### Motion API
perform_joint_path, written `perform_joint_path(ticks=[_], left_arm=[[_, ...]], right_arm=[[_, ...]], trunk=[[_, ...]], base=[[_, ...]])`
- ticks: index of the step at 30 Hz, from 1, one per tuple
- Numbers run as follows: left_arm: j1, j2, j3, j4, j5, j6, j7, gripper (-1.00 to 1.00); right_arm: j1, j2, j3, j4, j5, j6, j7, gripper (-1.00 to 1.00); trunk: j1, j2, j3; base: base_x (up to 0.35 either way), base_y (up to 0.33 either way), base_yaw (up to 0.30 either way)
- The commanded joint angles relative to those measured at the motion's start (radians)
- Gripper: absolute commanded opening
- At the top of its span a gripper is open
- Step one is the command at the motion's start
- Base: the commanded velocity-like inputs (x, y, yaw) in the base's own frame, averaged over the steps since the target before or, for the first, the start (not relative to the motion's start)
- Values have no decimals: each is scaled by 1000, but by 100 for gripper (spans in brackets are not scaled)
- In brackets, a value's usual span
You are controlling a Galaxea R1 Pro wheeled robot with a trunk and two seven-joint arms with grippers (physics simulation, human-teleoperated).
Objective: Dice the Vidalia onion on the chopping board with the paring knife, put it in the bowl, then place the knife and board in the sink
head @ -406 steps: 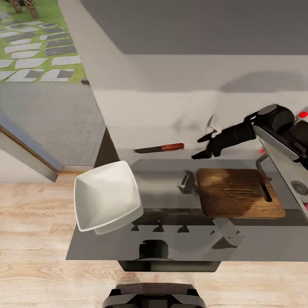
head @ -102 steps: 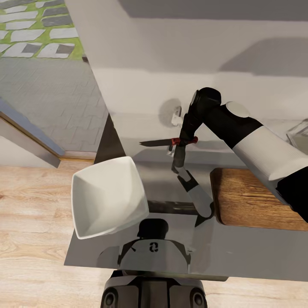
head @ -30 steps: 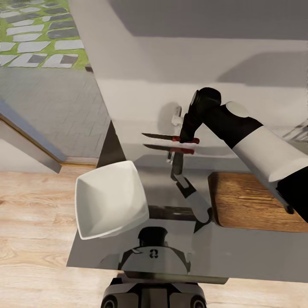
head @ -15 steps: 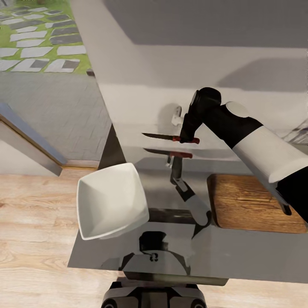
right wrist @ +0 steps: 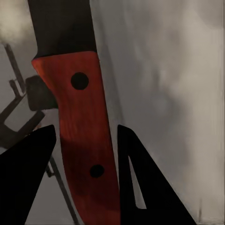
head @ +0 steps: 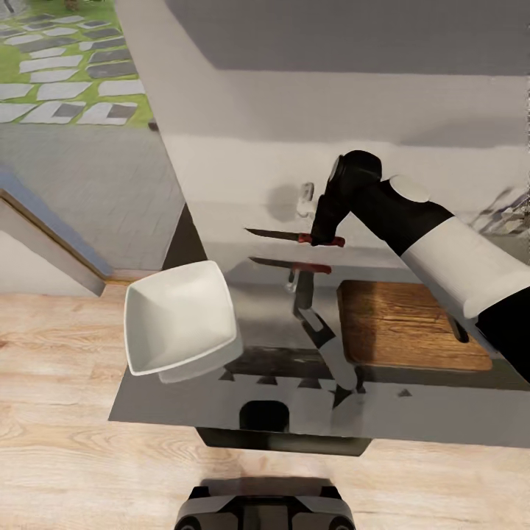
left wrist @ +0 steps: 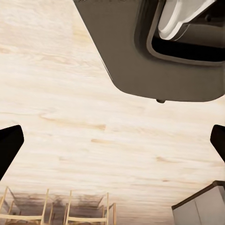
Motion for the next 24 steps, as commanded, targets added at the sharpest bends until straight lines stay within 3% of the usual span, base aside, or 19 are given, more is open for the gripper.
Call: perform_joint_path(ticks=[1, 10, 17, 24], left_arm=[[1, -1, 6, -2, 2, -1, 0, 100], [1, -1, 6, -2, 2, -1, 0, 100], [1, -1, 6, -2, 2, -1, 0, 100], [1, -1, 6, -2, 3, -1, 0, 100]], right_arm=[[-1, -1, 3, -2, 9, 7, 6, -100], [-1, -16, 2, -2, 21, 7, 3, -100], [-1, -46, 2, -2, 21, 7, -60, -100], [-1, -53, 2, -2, 21, 7, -72, -100]], trunk=[[1, -1, 0], [1, -1, 15], [1, -1, 26], [1, -1, 37]], base=[[-27, -16, 0], [-5, -3, 0], [0, 0, 0], [0, 0, 0]])
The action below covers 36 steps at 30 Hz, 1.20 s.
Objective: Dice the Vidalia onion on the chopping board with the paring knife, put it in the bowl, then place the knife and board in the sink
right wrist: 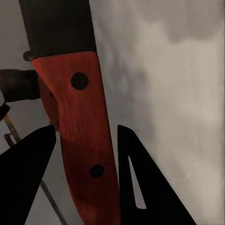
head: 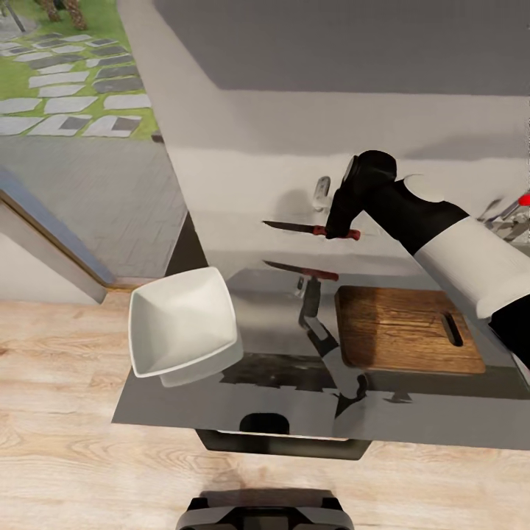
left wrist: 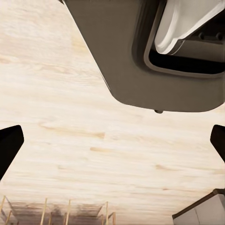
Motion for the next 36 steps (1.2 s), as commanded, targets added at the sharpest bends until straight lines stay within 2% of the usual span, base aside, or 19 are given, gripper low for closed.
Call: perform_joint_path(ticks=[1, 15, 18, 23, 36], left_arm=[[1, -1, 6, -2, 2, -1, 0, 100], [1, -1, 6, -2, 2, -1, 0, 100], [1, -1, 6, -2, 2, -1, 0, 100], [1, -1, 6, -2, 2, -1, 0, 100], [1, -1, 6, -2, 2, -1, 0, 100]], right_arm=[[-1, -1, 3, -2, 5, 6, 5, -100], [-1, -1, 3, -21, 6, 6, 4, -100], [-1, -8, 3, -27, 6, 6, -1, -100], [-2, -48, 3, -31, 6, 7, -67, -100], [0, -100, 3, -49, 5, 7, -78, -100]], trunk=[[1, -1, 0], [1, -1, 23], [1, -1, 28], [1, -1, 36], [1, -1, 45]], base=[[0, 0, 0], [0, 0, 0], [0, 0, 0], [0, 0, 0], [-51, -47, 0]])
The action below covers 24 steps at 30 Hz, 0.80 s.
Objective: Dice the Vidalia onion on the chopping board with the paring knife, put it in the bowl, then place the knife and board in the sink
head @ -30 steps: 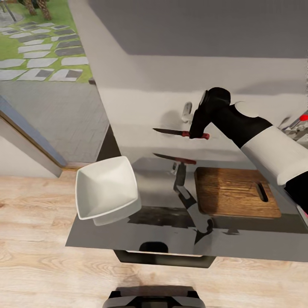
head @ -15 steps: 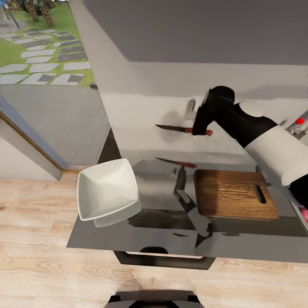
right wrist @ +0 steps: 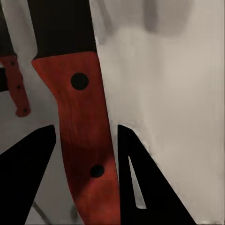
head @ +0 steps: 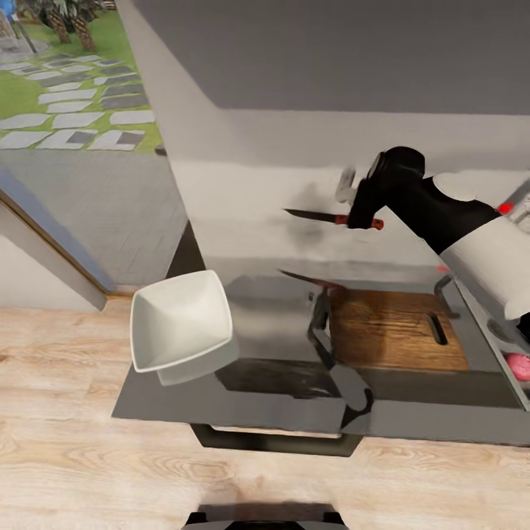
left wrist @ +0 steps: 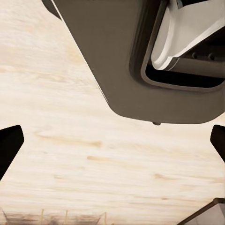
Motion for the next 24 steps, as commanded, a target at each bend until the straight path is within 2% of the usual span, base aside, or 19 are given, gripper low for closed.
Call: perform_joint_path(ticks=[1, 7, 9, 10, 15, 18, 20, 24], left_arm=[[1, -1, 6, -2, 2, -1, 0, 100], [1, -1, 6, -2, 2, -1, 0, 100], [1, -1, 6, -2, 2, -1, 0, 100], [1, -1, 6, -2, 2, -1, 0, 100], [1, -1, 6, -2, 2, -1, 0, 100], [1, -1, 6, -2, 2, -1, 0, 100], [1, -1, 6, -2, 3, -1, 0, 100], [1, -1, 6, -2, 3, -1, 0, 100]], right_arm=[[-1, -4, 3, -6, 7, 3, 6, -100], [2, -46, 3, -114, 7, 6, 2, -100], [13, -71, 3, -191, 7, 7, -30, -100], [24, -75, 3, -215, 7, 8, -42, -100], [108, -100, 3, -343, 7, 45, -99, -100], [193, -127, 3, -436, 7, 95, -128, -100], [233, -146, 3, -469, 7, 105, -133, -100], [276, -172, 2, -499, 8, 110, -144, -100]], trunk=[[0, -2, -1], [0, -2, -1], [0, -2, -1], [0, -2, -1], [0, -2, -1], [0, -2, -1], [0, -2, -1], [0, -2, -1]], base=[[-204, -217, 0], [-186, -225, 0], [-50, -97, 0], [-16, -32, 0], [-5, -11, 0], [-1, -1, 0], [0, 0, 0], [0, 0, 0]])
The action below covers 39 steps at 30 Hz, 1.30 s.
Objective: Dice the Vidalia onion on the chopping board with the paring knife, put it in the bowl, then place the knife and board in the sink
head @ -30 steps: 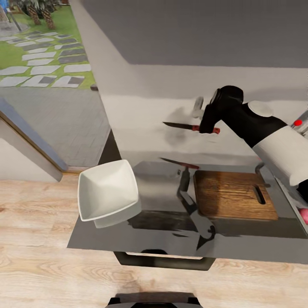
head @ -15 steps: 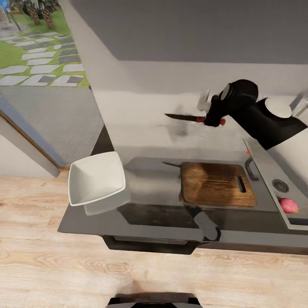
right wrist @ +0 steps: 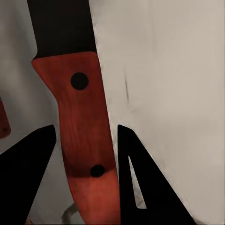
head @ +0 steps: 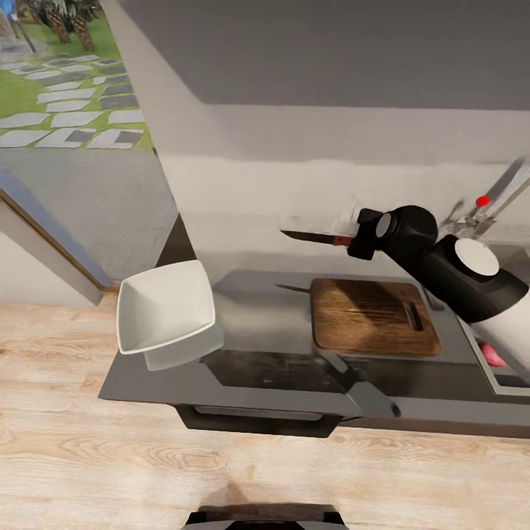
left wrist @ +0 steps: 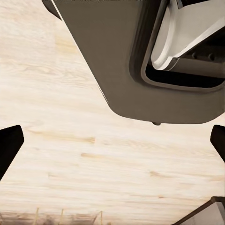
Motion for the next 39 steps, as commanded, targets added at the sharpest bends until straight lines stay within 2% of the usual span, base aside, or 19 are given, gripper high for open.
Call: perform_joint_path(ticks=[1, 4, 7, 9, 11, 12, 13, 39], left_arm=[[0, -1, 6, -2, 2, -1, 0, 100], [1, -1, 6, -2, 2, -1, 0, 100], [1, -1, 6, -2, 2, -1, 0, 100], [1, -1, 6, -2, 2, -1, 0, 100], [0, -1, 6, -2, 2, -1, 0, 100], [0, -1, 6, -2, 2, -1, 0, 100], [1, -1, 6, -2, 2, -1, 0, 100], [1, -1, 6, -2, 2, -1, 0, 100]], right_arm=[[9, -11, 2, -12, 11, 2, 6, -100], [26, -37, -2, -33, 10, 3, 3, -100], [32, -47, -32, -44, 10, 4, 2, -100], [33, -51, -88, -47, 10, 5, 1, -100], [34, -52, -123, -48, 10, 5, 1, -100], [34, -53, -161, -49, 10, 5, 1, -100], [34, -53, -166, -49, 9, 5, 2, -100], [36, -58, -181, -50, 9, 6, 3, -100]], trunk=[[1, -2, -1], [1, -2, -1], [1, -2, -1], [1, -2, -1], [1, -2, -1], [1, -2, 0], [1, -2, 1], [1, -2, 40]], base=[[0, 0, 0], [0, 0, 0], [0, 0, 0], [0, 0, 0], [0, 0, -2], [0, 0, -75], [0, 0, -87], [0, -19, -78]])
